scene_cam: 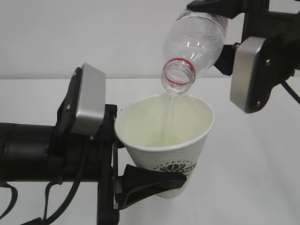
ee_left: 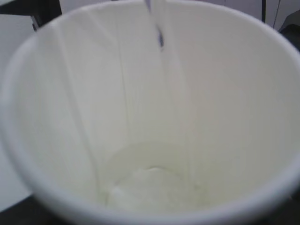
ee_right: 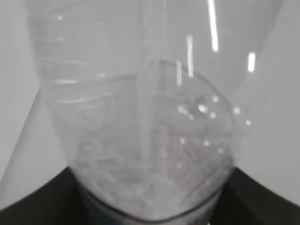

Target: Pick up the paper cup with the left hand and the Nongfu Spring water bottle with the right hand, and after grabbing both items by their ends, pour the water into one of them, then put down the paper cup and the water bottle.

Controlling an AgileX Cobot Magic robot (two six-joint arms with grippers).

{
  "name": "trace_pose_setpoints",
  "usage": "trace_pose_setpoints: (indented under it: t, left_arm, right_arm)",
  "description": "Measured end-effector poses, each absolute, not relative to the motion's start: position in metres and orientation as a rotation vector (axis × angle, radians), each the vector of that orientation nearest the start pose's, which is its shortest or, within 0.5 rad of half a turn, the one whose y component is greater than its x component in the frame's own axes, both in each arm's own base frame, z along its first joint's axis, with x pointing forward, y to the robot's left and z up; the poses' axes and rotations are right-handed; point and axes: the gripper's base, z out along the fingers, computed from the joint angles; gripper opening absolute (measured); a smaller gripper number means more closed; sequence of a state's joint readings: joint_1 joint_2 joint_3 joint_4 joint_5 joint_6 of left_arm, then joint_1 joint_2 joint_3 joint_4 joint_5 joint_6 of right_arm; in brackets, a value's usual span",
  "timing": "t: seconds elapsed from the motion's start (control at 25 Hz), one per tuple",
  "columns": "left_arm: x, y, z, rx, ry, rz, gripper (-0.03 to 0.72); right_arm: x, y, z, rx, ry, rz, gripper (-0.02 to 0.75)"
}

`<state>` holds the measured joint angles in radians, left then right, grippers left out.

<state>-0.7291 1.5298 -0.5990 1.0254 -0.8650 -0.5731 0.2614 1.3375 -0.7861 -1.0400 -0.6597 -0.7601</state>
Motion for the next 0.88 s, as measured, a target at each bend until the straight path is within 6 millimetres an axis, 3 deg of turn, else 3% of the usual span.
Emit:
trace_pose_setpoints:
  t: [0.88]
  left_arm:
    - [0.1666, -0.2281, 0.2136, 1.311, 1.393, -0.987, 0.492]
  right_arm:
    - [0.2613, 0.1196, 0.3072, -1.588, 0.561, -0.625, 0.469]
